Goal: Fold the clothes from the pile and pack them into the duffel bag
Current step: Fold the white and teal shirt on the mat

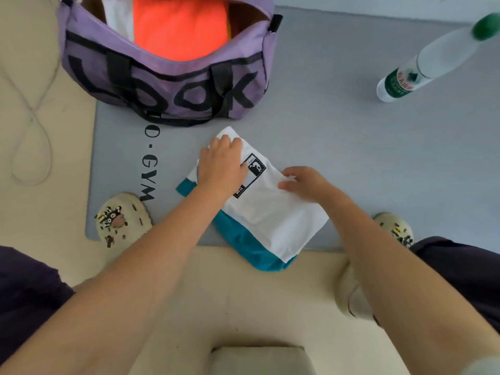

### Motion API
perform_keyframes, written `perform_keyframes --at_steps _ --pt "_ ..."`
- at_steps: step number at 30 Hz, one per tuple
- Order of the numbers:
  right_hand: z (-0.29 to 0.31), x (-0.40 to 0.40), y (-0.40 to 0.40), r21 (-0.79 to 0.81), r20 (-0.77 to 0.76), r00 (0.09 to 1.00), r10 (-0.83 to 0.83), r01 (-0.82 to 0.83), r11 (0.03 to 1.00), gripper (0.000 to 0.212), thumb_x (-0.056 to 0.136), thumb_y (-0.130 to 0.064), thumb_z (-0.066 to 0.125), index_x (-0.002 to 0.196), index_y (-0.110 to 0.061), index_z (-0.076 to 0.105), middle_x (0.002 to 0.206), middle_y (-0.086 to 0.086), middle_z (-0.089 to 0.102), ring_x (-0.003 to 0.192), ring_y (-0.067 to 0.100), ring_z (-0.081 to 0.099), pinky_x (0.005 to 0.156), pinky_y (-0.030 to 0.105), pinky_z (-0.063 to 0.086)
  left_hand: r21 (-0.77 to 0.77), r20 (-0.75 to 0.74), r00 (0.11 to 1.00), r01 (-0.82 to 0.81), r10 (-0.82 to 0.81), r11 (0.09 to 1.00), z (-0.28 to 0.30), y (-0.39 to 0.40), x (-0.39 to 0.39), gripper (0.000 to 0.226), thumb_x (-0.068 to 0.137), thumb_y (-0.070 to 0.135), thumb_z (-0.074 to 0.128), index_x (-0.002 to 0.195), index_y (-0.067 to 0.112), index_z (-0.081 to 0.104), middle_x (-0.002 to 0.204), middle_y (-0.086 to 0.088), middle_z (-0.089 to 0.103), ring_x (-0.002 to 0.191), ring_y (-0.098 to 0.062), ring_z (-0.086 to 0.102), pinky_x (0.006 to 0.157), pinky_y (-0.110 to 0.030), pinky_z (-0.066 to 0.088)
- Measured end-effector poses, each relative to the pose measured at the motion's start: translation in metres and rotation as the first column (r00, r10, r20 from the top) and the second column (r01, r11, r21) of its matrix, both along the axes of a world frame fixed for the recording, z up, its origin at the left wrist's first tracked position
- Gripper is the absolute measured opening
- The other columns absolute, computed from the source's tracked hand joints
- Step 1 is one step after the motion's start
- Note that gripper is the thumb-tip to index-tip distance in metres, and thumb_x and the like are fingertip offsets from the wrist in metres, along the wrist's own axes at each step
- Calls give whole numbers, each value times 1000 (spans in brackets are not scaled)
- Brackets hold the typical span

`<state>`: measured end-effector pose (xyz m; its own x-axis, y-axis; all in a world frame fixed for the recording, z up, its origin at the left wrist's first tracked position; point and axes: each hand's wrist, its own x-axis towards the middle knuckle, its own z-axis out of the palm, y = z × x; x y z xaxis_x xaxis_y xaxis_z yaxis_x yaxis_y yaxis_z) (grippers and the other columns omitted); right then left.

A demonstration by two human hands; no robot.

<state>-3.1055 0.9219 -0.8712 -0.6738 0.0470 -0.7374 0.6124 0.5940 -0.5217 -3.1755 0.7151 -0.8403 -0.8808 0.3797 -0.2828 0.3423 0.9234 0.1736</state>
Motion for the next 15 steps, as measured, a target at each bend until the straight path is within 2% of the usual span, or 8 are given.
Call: perform_keyframes --at_steps 3,5,8,10,11,13,15 --pt "5 -15 16 36 -12 991 133 -133 990 20 87 -23 68 107 -24 66 97 -3 60 89 16 55 74 23 38 43 89 909 406 -408 913 -9 47 -18 40 93 23 51 133 22 49 140 -2 47 132 -23 37 105 -41 28" --pt "7 -20 27 29 -5 987 161 -160 987 33 84 -16 69 116 -23 63 101 -3 58 89 15 53 71 22 38 -20 183 843 518 -506 855 -17 64 -32 37 94 24 51 132 25 52 139 0 49 133 -21 38 108 -40 24" --pt "4 -21 43 64 38 982 182 -185 981 36 82 -12 70 116 -21 62 106 -3 58 94 18 55 75 23 40 -117 363 815 520 -451 846 -28 70 -53 20 91 36 57 107 27 63 121 -3 61 117 -26 52 99 -38 31" --pt "0 -23 48 213 -34 983 182 -171 962 28 85 -16 67 112 -18 63 110 1 62 105 23 57 86 30 40 -158 418 817 497 -398 853 -32 68 -65 26 88 50 59 96 25 64 114 -6 63 109 -30 56 86 -36 35" --pt "-1 -25 48 319 -110 977 180 -137 938 26 86 -17 65 112 -17 63 111 2 64 109 25 56 91 33 36 -174 401 834 475 -379 863 -33 67 -69 33 88 53 59 100 23 66 115 -8 62 109 -31 55 83 -36 35" --pt "-2 -25 43 505 -311 934 177 5 863 29 87 -16 61 116 -17 59 113 5 63 112 28 53 96 36 30 -157 268 903 384 -335 910 -35 61 -70 41 90 51 58 113 17 64 121 -12 56 116 -33 49 87 -39 36" --pt "2 -16 37 564 -483 868 118 205 800 42 84 -15 64 124 -16 53 120 7 57 117 30 48 101 38 30 -69 67 958 283 -278 957 -33 50 -63 38 89 40 63 117 16 58 124 -12 51 118 -32 44 93 -43 35"
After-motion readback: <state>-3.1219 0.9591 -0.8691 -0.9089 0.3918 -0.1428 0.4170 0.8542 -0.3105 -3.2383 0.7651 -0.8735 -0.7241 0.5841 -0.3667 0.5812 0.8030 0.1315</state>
